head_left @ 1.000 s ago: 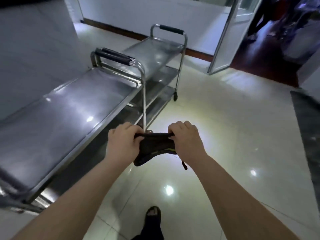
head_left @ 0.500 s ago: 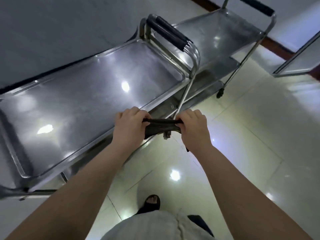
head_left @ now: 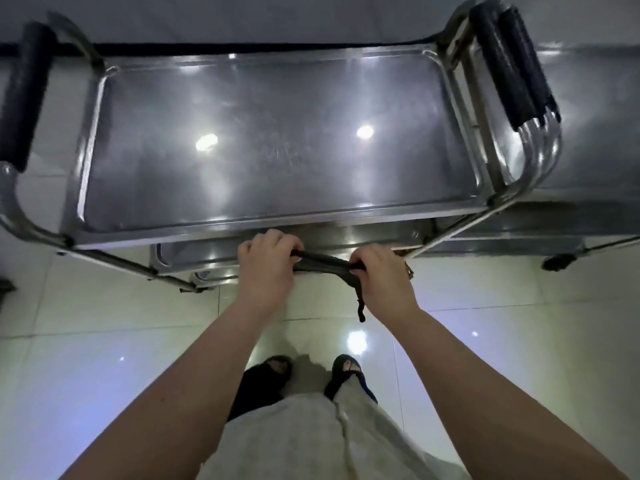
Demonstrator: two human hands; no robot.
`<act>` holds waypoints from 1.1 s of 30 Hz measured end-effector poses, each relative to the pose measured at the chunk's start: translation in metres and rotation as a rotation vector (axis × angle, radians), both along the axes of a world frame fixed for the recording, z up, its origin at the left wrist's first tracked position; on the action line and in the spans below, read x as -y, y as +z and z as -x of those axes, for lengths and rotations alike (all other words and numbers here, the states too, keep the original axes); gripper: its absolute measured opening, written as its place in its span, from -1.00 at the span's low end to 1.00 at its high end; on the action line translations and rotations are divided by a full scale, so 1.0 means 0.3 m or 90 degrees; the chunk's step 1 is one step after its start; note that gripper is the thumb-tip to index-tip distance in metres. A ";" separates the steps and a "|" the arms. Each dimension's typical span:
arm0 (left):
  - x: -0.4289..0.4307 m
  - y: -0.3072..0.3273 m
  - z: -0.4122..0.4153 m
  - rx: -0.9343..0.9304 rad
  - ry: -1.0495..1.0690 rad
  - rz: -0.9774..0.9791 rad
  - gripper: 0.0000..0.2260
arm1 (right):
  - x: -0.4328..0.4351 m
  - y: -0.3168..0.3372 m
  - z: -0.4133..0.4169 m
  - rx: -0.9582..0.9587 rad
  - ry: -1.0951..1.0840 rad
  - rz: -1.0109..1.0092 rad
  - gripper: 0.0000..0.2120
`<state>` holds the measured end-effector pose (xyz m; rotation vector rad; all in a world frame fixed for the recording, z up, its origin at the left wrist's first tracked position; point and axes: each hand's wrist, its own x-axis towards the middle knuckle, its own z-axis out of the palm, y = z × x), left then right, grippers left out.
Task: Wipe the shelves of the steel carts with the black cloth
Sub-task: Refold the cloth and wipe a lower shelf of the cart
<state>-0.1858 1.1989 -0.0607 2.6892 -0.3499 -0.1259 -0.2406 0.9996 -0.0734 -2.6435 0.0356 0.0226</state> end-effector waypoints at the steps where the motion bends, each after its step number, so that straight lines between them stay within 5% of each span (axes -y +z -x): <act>1: 0.016 -0.015 0.018 -0.001 0.014 -0.011 -0.85 | 0.025 -0.023 -0.010 -0.008 0.015 -0.010 -0.85; 12: 0.109 -0.330 0.206 -0.100 0.107 -0.049 -0.82 | 0.106 -0.373 0.067 -0.024 0.013 -0.128 -0.78; 23: 0.036 -0.715 0.182 0.034 0.067 0.070 -0.79 | 0.051 -0.711 0.109 0.014 -0.024 -0.166 -0.78; 33: 0.006 -1.036 -0.010 0.173 -0.010 0.156 -0.80 | 0.121 -0.965 -0.147 0.252 0.091 -0.051 -0.68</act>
